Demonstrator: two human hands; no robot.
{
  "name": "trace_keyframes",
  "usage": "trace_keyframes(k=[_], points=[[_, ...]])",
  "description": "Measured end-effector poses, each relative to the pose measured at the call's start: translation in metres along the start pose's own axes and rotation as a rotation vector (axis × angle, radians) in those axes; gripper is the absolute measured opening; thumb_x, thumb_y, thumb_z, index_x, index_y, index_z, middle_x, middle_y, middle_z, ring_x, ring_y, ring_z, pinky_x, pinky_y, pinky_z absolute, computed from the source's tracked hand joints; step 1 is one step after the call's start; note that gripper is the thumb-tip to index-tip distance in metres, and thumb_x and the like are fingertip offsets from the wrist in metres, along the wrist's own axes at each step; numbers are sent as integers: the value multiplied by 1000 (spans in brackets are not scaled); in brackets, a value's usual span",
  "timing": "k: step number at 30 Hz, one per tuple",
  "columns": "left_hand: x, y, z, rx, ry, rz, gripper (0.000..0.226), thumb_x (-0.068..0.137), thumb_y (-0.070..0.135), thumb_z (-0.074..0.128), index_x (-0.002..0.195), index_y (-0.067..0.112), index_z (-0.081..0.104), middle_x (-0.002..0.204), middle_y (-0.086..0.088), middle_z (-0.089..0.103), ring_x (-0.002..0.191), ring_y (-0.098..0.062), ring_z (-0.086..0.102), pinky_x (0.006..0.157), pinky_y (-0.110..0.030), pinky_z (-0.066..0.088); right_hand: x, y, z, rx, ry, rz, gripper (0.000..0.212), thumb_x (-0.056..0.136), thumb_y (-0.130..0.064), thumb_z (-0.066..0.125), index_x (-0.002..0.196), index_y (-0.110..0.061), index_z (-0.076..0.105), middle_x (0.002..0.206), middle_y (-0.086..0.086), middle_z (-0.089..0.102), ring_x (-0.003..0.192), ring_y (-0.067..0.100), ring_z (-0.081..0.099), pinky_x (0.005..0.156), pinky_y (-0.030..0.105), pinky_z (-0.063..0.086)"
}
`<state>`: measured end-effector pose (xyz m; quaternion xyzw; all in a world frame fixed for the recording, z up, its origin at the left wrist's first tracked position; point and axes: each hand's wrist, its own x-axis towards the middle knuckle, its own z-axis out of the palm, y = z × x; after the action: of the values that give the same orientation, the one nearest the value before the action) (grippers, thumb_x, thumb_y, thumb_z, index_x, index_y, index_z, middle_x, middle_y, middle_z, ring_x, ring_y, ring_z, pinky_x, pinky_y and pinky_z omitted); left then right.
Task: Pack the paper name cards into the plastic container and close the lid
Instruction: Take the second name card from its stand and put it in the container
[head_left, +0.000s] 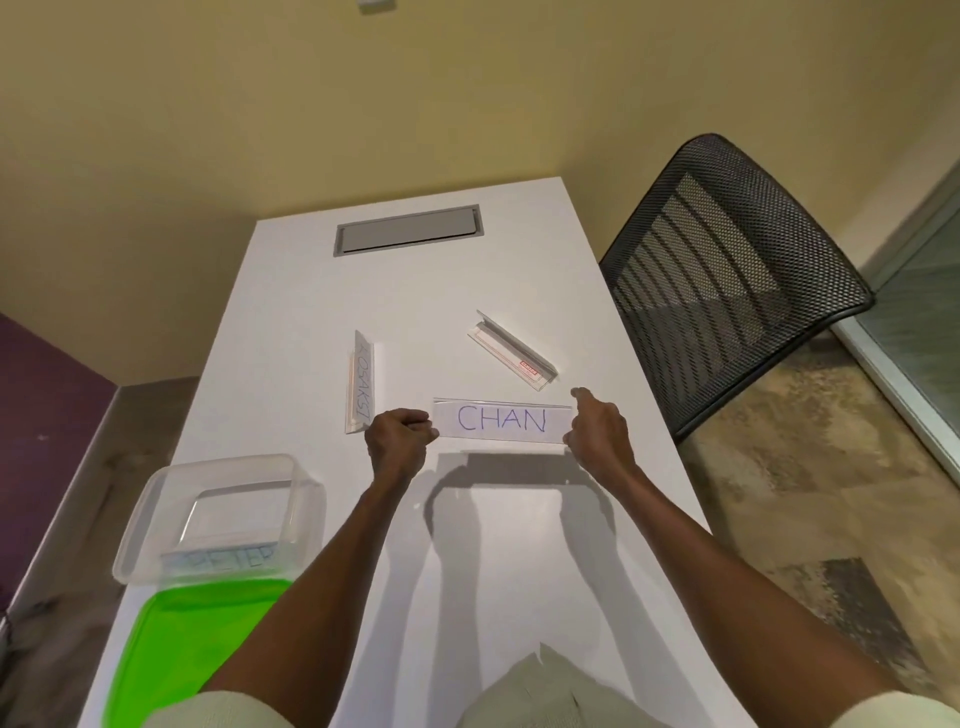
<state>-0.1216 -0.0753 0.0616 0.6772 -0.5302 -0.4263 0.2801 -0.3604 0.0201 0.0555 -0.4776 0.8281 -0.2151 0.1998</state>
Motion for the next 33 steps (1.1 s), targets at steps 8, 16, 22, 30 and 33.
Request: trace_keyframes(k=[8, 16, 22, 30, 33], points=[[0, -18, 2, 91, -18, 56, 32, 72, 2, 79, 103, 7, 73, 91, -7, 75, 84, -15, 69, 77, -19, 50, -2, 0, 10, 245, 10, 113, 32, 88, -9, 37, 112, -2, 56, 87, 22, 65, 81, 40, 59, 70, 42, 50], [2, -39, 22, 186, 18, 42, 15, 80, 5, 70, 92, 9, 77, 79, 3, 68, 71, -13, 54, 75, -18, 39, 1, 5, 30, 376, -43, 234, 32, 88, -37, 31, 65, -16, 39, 62, 0, 48, 61, 22, 37, 55, 33, 32], [7, -56, 33, 287, -40, 60, 25, 81, 6, 58, 63, 23, 52, 63, 3, 47, 55, -16, 40, 51, -23, 41, 5, 18, 53, 314, -20, 186, 32, 97, -27, 27, 101, -16, 57, 75, -9, 52, 76, 19, 49, 59, 29, 35], [9, -71, 43, 351, -45, 66, 27, 76, -6, 45, 61, 12, 58, 61, 6, 44, 64, -12, 32, 48, -16, 27, 5, 28, 70, 194, -54, 121, 46, 88, -8, 32, 126, -23, 51, 105, 10, 65, 94, 32, 57, 76, 36, 46], [9, -72, 44, 311, -55, 64, 34, 76, -7, 47, 66, 25, 51, 70, 9, 45, 67, -13, 35, 58, -22, 34, 6, 29, 74, 128, -50, 93, 50, 86, -1, 34, 129, -20, 50, 107, 13, 65, 97, 34, 58, 74, 35, 47]])
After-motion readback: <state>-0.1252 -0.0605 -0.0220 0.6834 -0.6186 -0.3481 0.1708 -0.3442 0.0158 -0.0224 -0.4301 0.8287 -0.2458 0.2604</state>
